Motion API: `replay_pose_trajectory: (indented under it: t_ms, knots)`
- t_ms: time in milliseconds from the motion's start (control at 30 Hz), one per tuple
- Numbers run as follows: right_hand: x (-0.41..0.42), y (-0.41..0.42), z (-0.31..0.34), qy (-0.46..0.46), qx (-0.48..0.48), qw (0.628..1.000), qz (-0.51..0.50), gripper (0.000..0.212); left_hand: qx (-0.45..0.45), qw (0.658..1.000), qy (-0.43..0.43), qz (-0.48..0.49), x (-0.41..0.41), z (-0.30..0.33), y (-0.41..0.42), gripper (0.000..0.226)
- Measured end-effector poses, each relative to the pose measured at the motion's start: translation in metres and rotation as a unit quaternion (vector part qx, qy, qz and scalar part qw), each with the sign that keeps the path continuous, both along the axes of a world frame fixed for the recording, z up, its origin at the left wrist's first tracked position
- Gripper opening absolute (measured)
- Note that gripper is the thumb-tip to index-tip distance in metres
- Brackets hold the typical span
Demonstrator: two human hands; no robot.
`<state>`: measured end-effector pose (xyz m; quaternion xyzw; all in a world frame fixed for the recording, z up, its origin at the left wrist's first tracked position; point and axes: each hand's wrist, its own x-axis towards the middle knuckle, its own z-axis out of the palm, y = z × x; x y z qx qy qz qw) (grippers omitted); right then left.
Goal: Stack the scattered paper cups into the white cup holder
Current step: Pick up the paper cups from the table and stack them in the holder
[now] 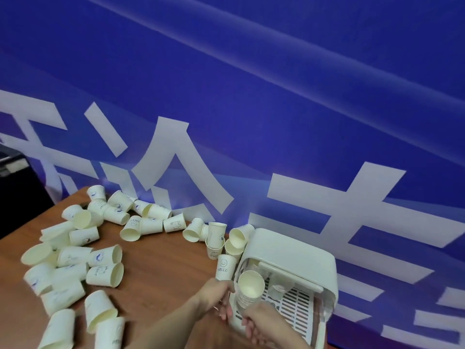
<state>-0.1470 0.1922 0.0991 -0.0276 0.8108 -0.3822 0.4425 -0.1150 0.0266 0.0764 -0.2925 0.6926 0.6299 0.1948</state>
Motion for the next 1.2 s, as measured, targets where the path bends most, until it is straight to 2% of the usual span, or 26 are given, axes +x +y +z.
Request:
replay_pose_trajectory:
  t_ms: [67,133,233,333,400,500,567,700,867,1000,1200]
  knots:
    - [0.002,-0.018,0.011,0.027,-0.039,0.999,-0.010,0.019,-0.075,0.997,-0.017,-0.011,-0.005,0.014,-0.015,0.027]
    - [-0.001,-0.036,0.023,0.074,-0.058,0.995,-0.015,0.018,-0.202,0.979,-0.026,-0.023,-0.010,0.029,-0.031,0.029]
    - [-0.016,-0.063,0.042,0.148,-0.056,0.987,-0.016,0.019,-0.410,0.905,-0.024,-0.110,-0.016,0.052,-0.051,0.027]
    - [-0.035,-0.086,0.057,0.259,-0.013,0.966,-0.004,0.020,-0.493,0.854,0.007,-0.168,-0.030,0.063,-0.074,0.023]
    - [-0.045,-0.097,0.064,0.367,0.078,0.926,0.039,0.021,-0.539,0.818,0.028,-0.199,-0.042,0.065,-0.094,0.029]
    - [-0.059,-0.108,0.068,0.508,0.219,0.824,0.124,0.028,-0.558,0.794,0.046,-0.237,-0.062,0.070,-0.113,0.030]
    - [-0.071,-0.114,0.065,0.521,0.271,0.794,0.159,0.032,-0.569,0.777,0.066,-0.261,-0.074,0.073,-0.121,0.027]
    - [-0.091,-0.125,0.052,0.502,0.330,0.779,0.179,0.032,-0.600,0.734,0.099,-0.303,-0.097,0.066,-0.140,0.024]
    - [-0.115,-0.135,0.034,0.488,0.365,0.772,0.178,0.030,-0.589,0.727,0.109,-0.335,-0.125,0.044,-0.149,0.026]
    - [-0.136,-0.144,0.017,0.460,0.392,0.773,0.193,0.032,-0.591,0.710,0.116,-0.365,-0.144,0.025,-0.149,0.028]
    - [-0.169,-0.157,-0.010,0.437,0.426,0.760,0.224,0.036,-0.571,0.734,0.108,-0.351,-0.172,0.001,-0.157,0.029]
